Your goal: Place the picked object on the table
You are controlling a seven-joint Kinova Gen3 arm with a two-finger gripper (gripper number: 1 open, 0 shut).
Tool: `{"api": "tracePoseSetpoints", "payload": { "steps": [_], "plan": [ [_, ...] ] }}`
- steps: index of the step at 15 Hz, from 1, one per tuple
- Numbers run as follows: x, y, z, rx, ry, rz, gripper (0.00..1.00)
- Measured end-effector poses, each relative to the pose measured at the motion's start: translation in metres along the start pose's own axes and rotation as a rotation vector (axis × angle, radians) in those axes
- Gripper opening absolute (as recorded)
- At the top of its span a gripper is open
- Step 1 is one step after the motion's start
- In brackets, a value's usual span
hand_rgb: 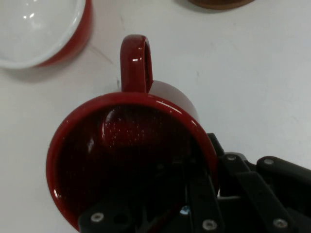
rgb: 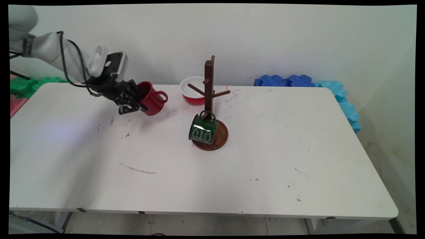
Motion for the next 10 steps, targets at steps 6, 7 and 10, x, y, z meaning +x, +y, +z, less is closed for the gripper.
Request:
{"api": "tracePoseSetpoints", "payload": {
  "steps": [6, 7, 10],
  "plan": [
    [0.009, -0.012, 0.029, -0.002, -0.024, 0.038, 0.0],
    [0.009, -0.013, 0.033, -0.003, -0.028, 0.041, 0.0],
    [0.011, -0.016, 0.045, -0.006, -0.042, 0.05, 0.0]
  ]
}}
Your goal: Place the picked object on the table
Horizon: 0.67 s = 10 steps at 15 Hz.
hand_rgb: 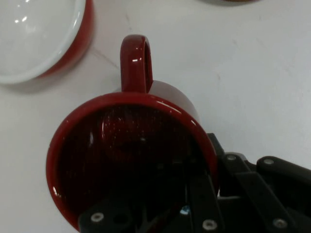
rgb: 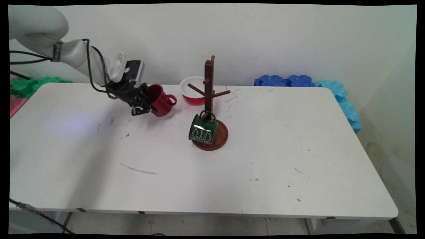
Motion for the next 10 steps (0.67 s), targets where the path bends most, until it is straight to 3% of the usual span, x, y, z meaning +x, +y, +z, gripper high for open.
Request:
{"api": "tracePoseSetpoints", "payload": {
  "steps": [10],
  "plan": [
    [0.0, -0.003, 0.026, -0.016, -0.037, 0.012, 0.0]
  ]
}}
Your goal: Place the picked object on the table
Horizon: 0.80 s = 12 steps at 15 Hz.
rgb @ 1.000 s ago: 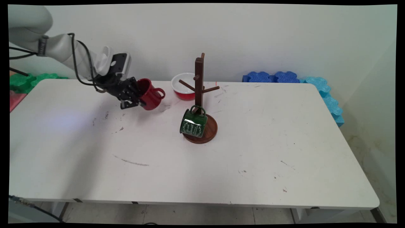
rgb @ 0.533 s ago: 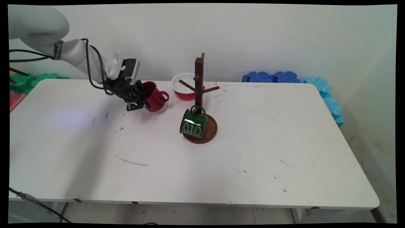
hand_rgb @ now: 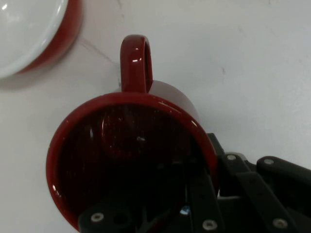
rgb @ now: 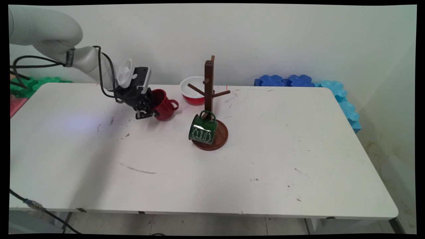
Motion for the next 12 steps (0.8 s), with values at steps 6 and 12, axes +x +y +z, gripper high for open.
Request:
{"api": "tracePoseSetpoints", "payload": {
  "steps": [6, 12],
  "plan": [
    [-0.0001, 0.0011, 0.0076, -0.006, -0.01, 0.003, 1.0],
    [0.0003, 0.0012, 0.0113, -0.006, -0.012, 0.008, 1.0]
  ]
}}
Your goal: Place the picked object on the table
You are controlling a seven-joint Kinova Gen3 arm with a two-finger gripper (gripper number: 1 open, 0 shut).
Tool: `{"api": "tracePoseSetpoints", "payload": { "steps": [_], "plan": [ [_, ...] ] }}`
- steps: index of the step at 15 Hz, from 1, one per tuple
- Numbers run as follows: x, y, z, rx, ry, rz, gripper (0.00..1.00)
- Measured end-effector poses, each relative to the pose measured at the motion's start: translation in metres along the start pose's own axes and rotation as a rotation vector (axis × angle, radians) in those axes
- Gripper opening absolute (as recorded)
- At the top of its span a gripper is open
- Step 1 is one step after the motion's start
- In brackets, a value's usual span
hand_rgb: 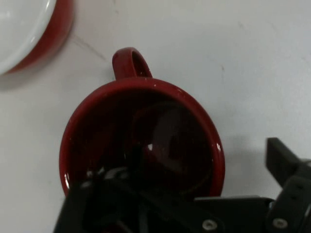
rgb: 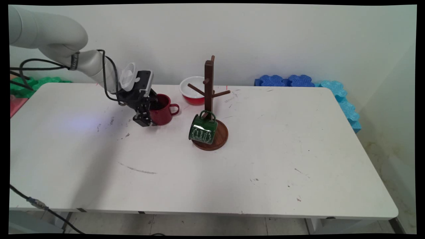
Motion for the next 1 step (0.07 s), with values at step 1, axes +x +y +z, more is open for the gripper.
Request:
{"api": "tracePoseSetpoints", "payload": {
  "steps": [1],
  "plan": [
    [0.0001, 0.0002, 0.0, 0.001, 0.001, 0.002, 1.0]
  ]
}}
